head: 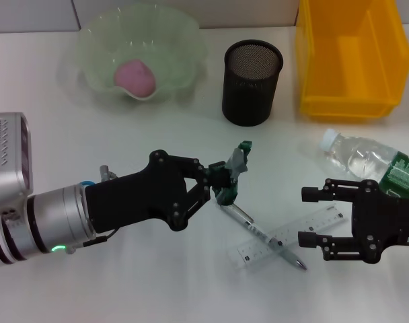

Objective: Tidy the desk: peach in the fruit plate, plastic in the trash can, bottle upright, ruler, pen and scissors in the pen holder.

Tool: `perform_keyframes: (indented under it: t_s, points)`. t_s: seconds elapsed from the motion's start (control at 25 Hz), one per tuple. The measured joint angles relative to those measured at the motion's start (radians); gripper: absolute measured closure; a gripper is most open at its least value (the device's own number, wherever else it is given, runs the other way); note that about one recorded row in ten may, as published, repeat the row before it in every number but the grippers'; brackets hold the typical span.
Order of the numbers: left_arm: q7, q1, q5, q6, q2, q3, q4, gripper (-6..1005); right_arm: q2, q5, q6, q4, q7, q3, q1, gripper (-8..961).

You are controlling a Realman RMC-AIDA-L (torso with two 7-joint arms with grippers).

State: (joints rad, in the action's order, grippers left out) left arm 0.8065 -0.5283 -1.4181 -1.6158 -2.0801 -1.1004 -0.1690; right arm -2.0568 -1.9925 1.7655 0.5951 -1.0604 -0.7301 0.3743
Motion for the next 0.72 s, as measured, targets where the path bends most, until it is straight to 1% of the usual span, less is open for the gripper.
perform_keyframes:
  t_s: [0.2, 0.24, 0.28, 0.4, 0.48, 0.72]
  points:
    - [0.0, 0.0, 0.0, 0.001, 0.0, 0.002, 0.001, 975, -0.004, 0.0, 0.0, 0.0, 0.0, 0.0, 0.001, 219]
    - [-0.004, -0.007, 0.009, 0.007, 0.0, 0.006, 0.02, 975, -0.005, 0.0, -0.001, 0.0, 0.0, 0.0, 0.001, 219]
    - [-0.012, -0.013, 0.028, 0.015, 0.0, 0.007, 0.039, 975, -0.009, 0.0, -0.001, 0.0, 0.001, 0.0, 0.002, 219]
    - [-0.012, -0.013, 0.028, 0.015, 0.0, 0.007, 0.039, 975, -0.015, 0.0, -0.003, -0.001, 0.001, 0.0, 0.004, 219]
    - [-0.056, -0.037, 0.088, 0.041, 0.0, 0.007, 0.105, 975, -0.019, 0.001, -0.009, -0.007, 0.001, 0.0, 0.008, 219]
    - [-0.108, -0.064, 0.139, 0.057, 0.0, 0.009, 0.165, 975, -0.02, 0.013, -0.043, -0.082, 0.024, 0.001, 0.041, 219]
